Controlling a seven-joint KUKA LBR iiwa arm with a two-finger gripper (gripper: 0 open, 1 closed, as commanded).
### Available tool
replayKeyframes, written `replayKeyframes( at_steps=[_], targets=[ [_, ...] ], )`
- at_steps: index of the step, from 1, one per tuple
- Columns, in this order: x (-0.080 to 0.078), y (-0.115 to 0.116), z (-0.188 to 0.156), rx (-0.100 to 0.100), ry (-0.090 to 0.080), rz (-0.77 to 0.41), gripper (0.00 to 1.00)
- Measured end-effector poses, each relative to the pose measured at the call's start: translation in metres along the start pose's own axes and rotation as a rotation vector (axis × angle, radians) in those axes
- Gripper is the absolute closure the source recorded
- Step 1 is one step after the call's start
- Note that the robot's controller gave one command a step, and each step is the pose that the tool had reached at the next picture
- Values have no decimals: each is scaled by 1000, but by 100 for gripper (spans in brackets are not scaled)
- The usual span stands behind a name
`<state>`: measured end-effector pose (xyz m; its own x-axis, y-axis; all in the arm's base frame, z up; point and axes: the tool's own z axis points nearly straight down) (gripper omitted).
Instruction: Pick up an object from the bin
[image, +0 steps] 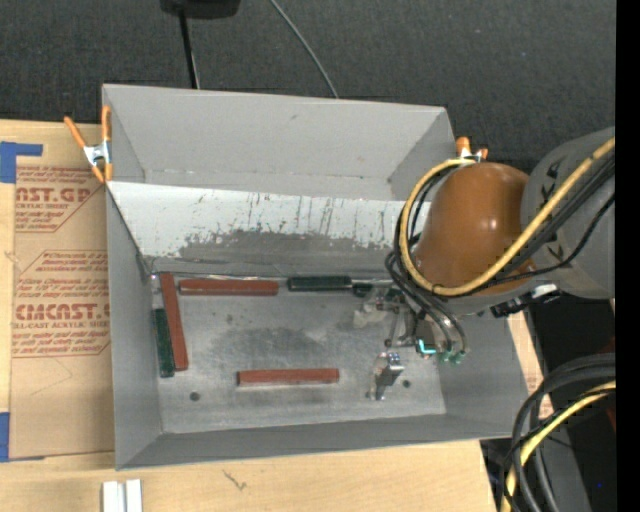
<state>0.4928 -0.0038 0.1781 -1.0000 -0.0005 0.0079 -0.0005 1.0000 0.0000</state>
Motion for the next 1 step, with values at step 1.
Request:
replayKeyframes(
  at_steps=[1],
  targets=[
    [-2, 0, -4, 0, -8, 0, 0]
  ],
)
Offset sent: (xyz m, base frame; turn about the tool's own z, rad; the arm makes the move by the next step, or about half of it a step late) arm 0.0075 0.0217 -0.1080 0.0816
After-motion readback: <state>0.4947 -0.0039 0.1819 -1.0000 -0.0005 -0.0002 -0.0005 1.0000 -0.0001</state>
